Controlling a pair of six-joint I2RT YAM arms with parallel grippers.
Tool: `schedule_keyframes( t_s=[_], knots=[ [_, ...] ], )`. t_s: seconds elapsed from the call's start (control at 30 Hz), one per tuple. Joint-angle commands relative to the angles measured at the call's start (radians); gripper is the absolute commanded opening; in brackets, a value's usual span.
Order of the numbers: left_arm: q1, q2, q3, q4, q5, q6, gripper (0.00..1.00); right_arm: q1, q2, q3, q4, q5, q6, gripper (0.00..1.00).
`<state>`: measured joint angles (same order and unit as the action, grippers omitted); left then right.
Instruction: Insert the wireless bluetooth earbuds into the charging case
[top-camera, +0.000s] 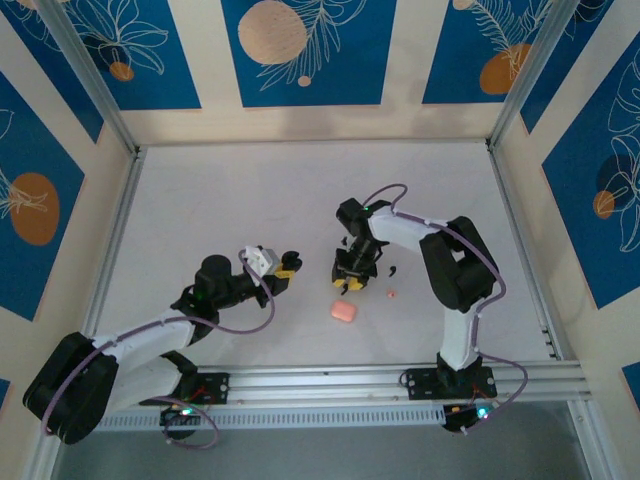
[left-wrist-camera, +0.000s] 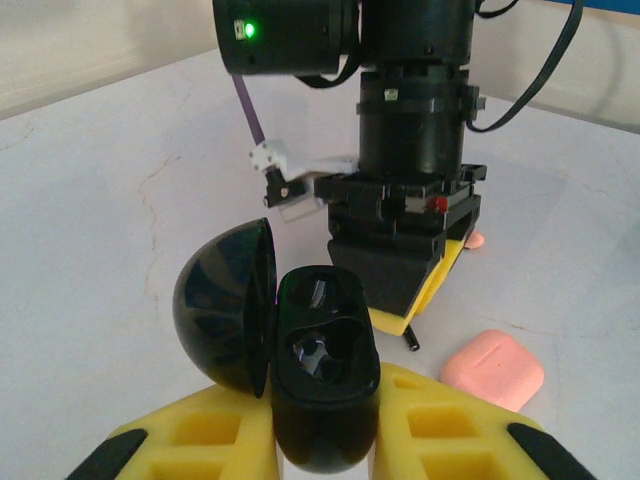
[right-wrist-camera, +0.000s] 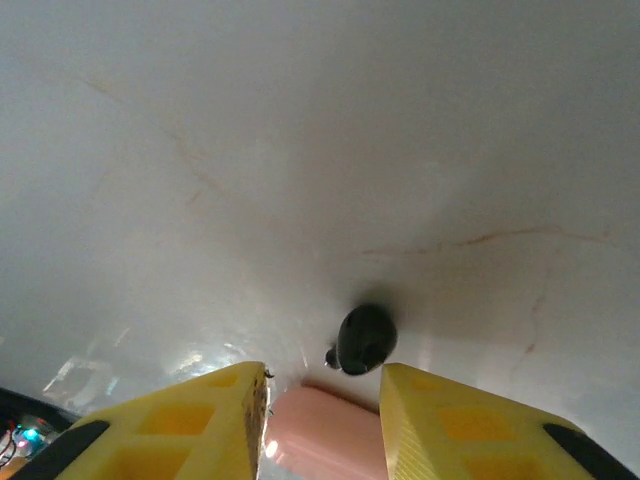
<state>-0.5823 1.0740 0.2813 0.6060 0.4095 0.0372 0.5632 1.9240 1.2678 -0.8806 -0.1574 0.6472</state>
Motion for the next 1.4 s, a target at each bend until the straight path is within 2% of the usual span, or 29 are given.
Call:
schedule_keyframes(
  t_s=[0.0, 0.73, 0.93, 1.17, 1.37],
  knots=[
    [0.010, -0.024, -0.002, -0.009, 0.000, 0.024, 0.23, 0.007, 0.023, 0.005, -0.020, 0.004, 0.008, 0.35],
    [0.011, -0.022, -0.004, -0.032, -0.009, 0.035, 0.23, 0.029, 0.016, 0.005, 0.050, 0.111, -0.038, 0.24],
    [0.011, 0.080, -0.016, 0.034, 0.021, 0.052, 0.23, 0.030, -0.091, -0.061, 0.118, 0.172, -0.057, 0.24],
    [0.008, 0.246, -0.019, 0.209, 0.099, 0.047, 0.22, 0.033, -0.277, -0.185, 0.298, 0.199, -0.138, 0.24],
    [0.007, 0.341, 0.014, 0.282, 0.136, 0.034, 0.21, 0.061, -0.425, -0.272, 0.458, 0.223, -0.249, 0.24]
  ],
)
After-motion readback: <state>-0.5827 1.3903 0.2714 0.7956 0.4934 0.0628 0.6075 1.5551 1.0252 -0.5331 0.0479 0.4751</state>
